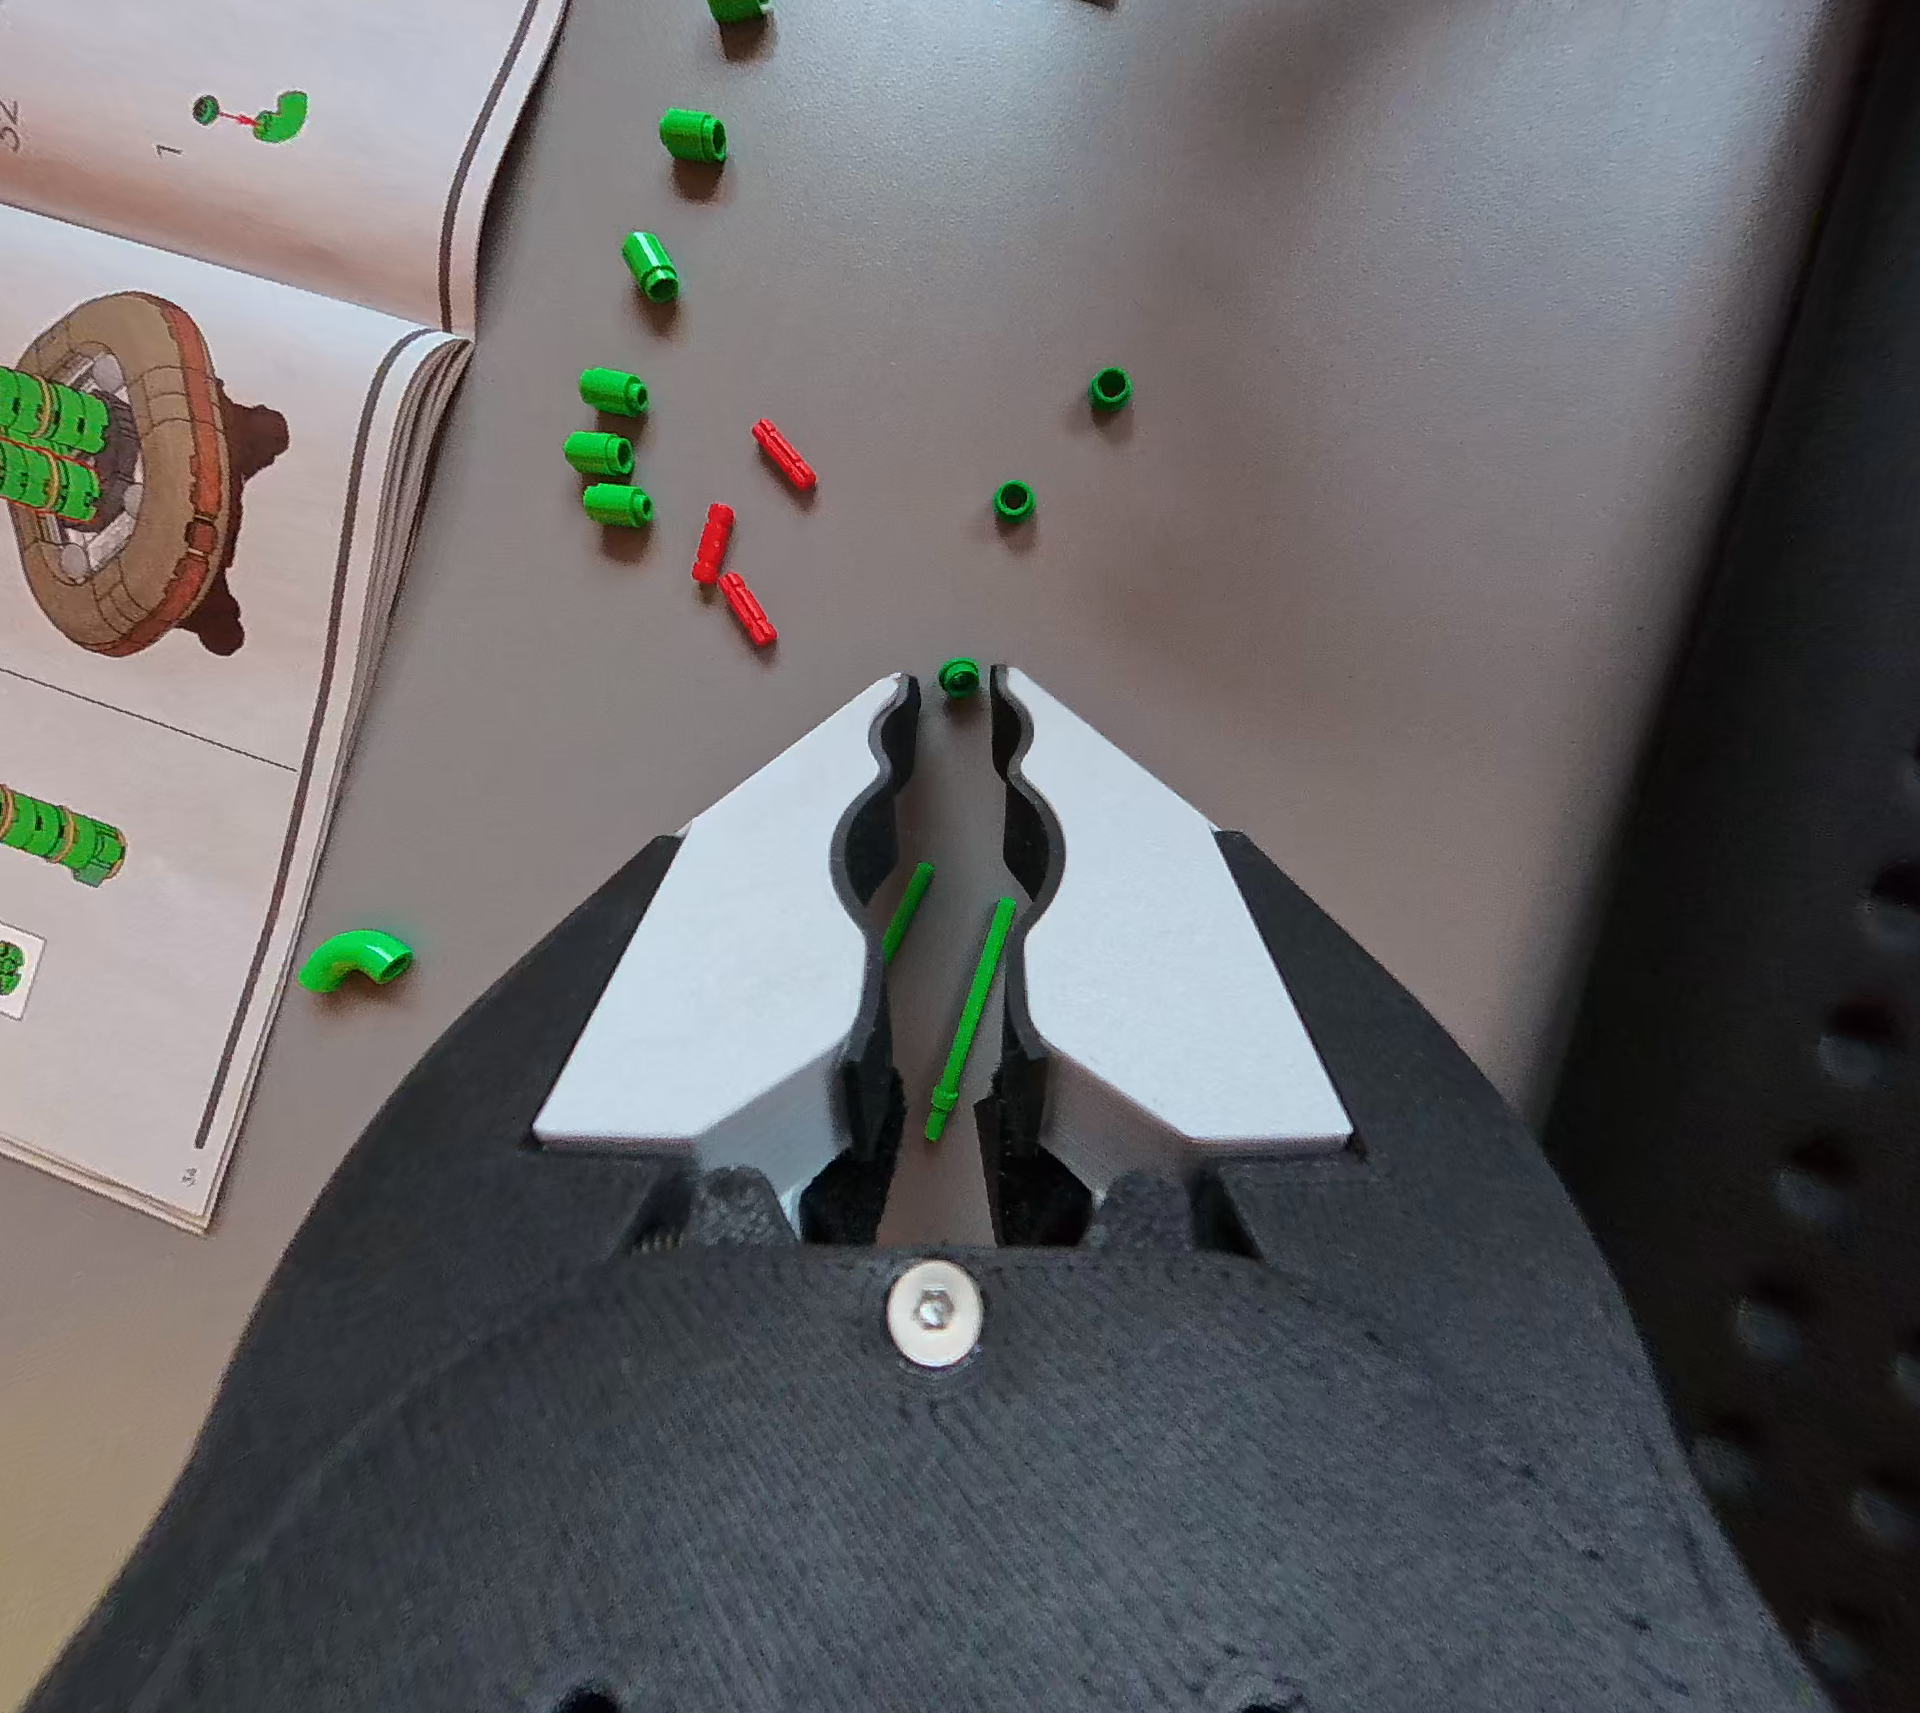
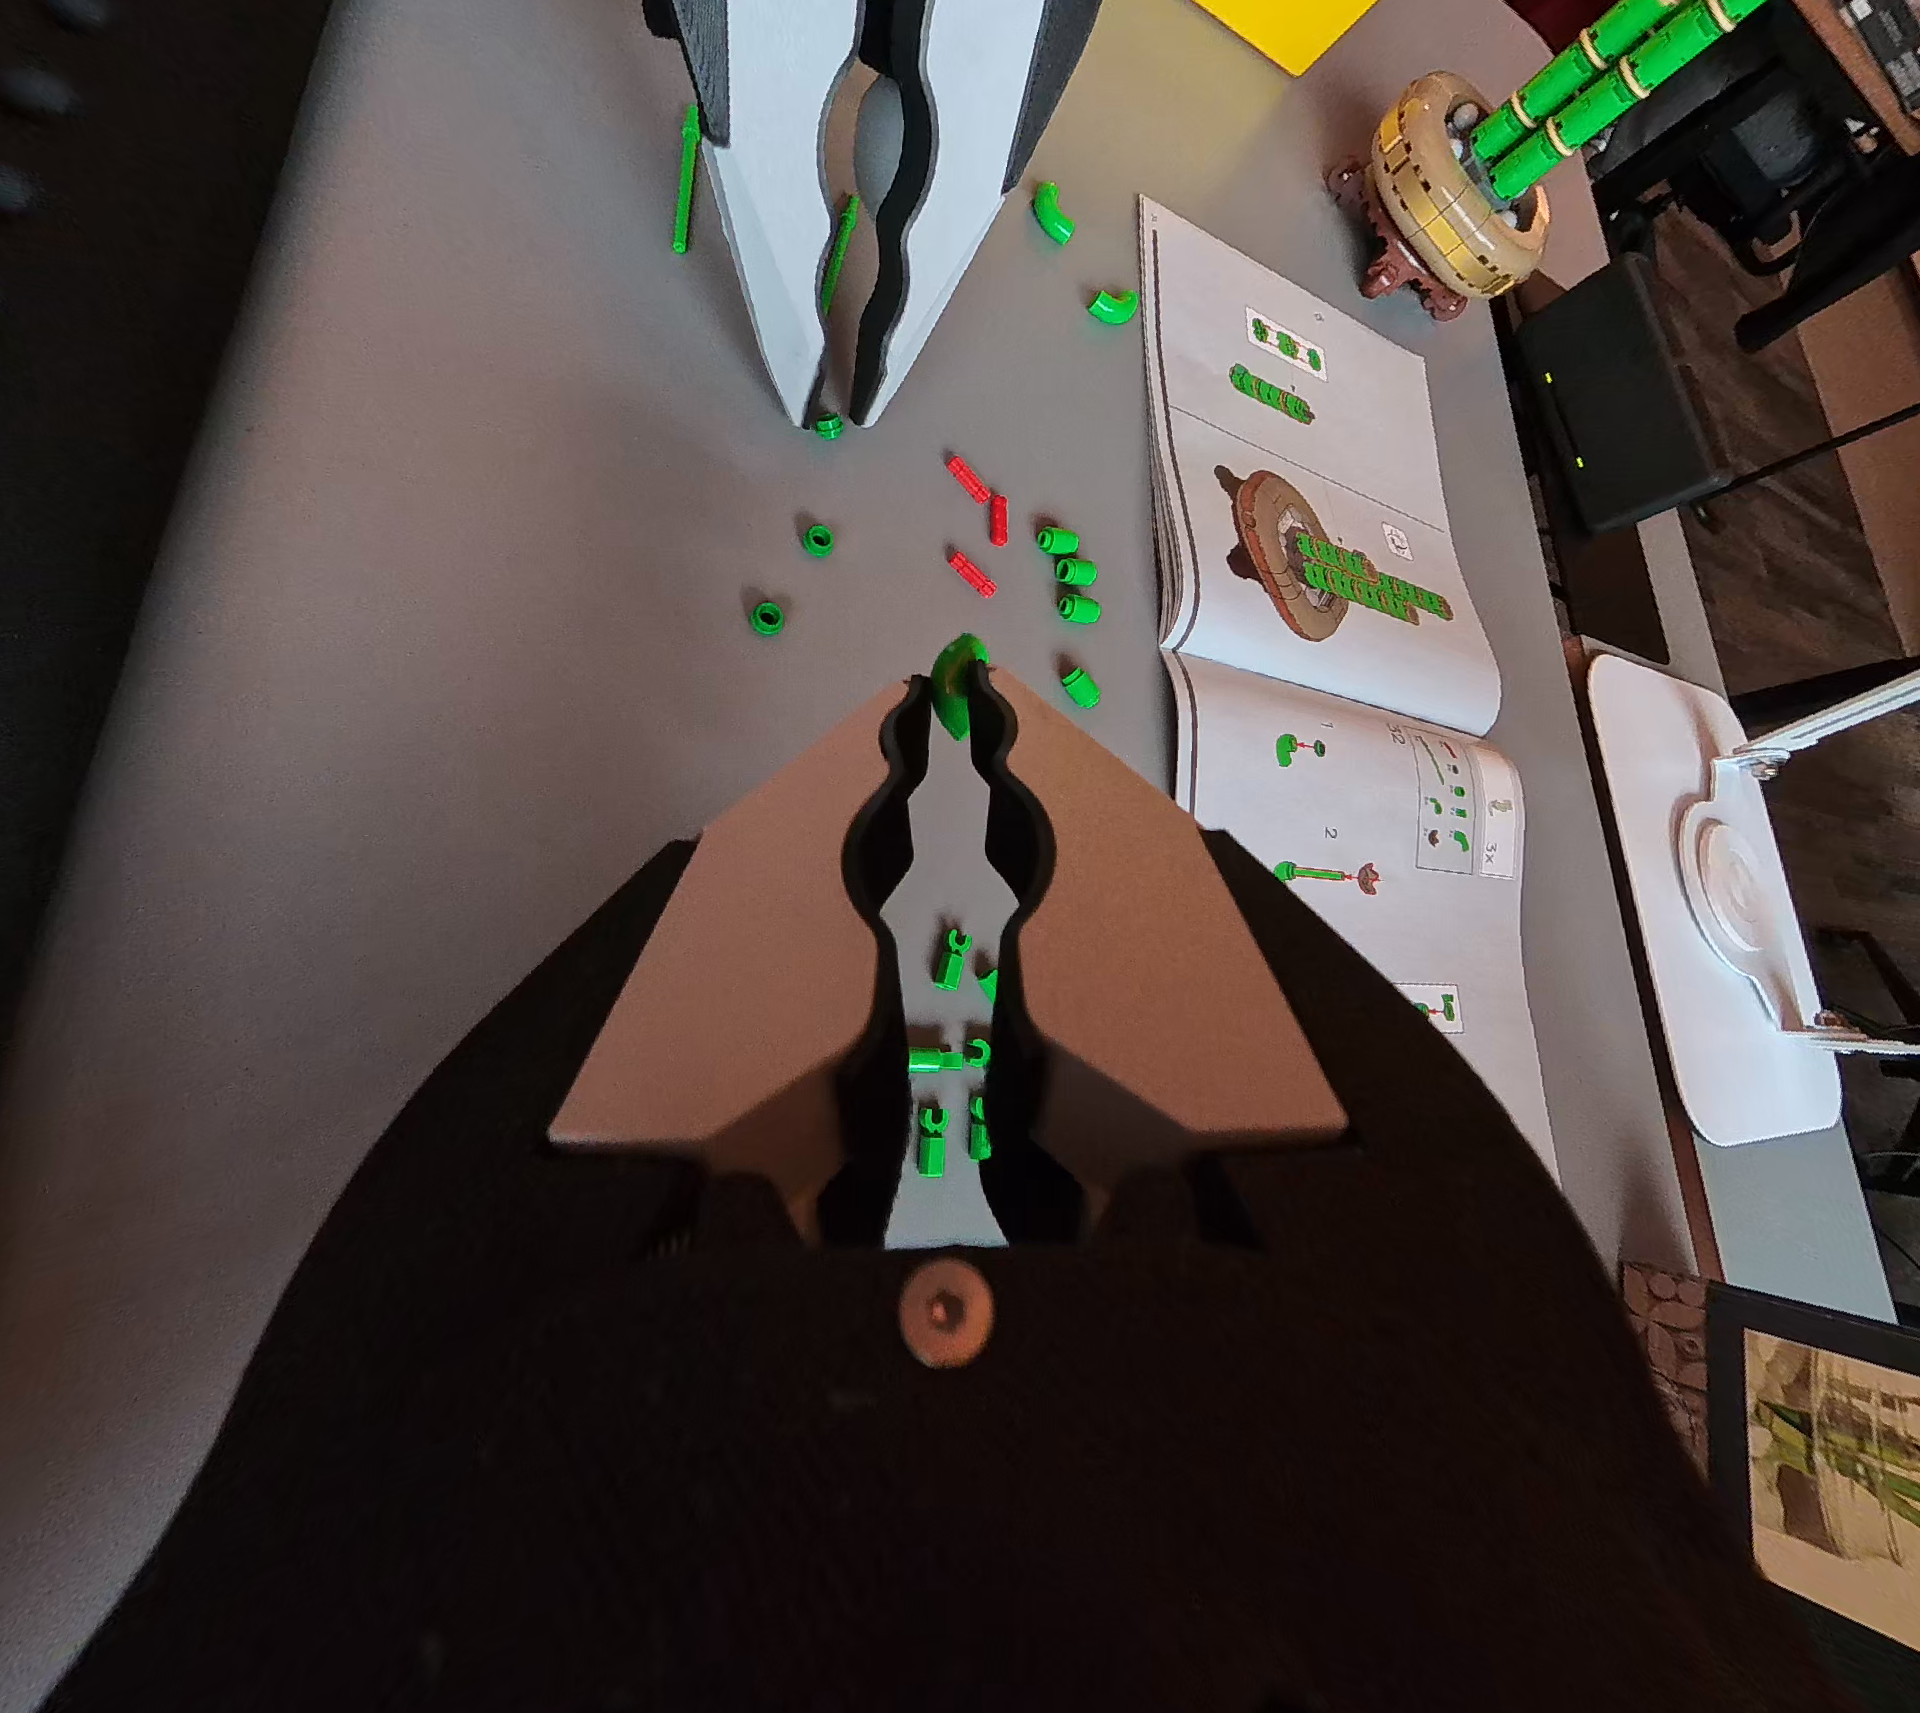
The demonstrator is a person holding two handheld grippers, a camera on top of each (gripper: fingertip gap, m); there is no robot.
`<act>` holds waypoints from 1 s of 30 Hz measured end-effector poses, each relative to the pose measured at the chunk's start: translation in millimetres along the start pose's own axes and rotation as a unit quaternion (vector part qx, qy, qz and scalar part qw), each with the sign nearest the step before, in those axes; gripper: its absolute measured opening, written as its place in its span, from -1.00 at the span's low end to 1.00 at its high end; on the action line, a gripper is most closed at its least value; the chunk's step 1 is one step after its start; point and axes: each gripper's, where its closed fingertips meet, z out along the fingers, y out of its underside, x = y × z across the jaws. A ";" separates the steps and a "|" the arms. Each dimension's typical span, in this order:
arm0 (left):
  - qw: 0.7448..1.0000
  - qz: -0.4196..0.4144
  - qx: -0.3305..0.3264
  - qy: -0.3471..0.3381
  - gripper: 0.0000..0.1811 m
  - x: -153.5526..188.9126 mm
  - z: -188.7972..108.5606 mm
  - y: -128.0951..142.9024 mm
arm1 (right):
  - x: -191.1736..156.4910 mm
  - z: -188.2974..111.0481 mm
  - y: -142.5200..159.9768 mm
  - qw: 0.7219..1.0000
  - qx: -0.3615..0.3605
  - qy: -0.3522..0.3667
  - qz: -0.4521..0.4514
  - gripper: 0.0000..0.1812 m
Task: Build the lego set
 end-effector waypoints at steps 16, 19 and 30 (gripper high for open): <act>0.999 -0.026 0.034 -0.010 -0.90 0.7 -7.0 -4.3 | -2.3 2.2 1.8 1.000 -0.005 -0.004 -0.005 -0.94; 0.999 -0.026 0.030 -0.014 -0.89 0.1 -4.9 -2.5 | -2.2 2.2 1.7 1.000 -0.006 -0.004 -0.006 -0.94; 0.998 -0.014 0.051 0.014 -0.88 -4.6 -7.9 1.4 | -3.3 2.2 1.7 1.000 -0.005 -0.007 -0.008 -0.94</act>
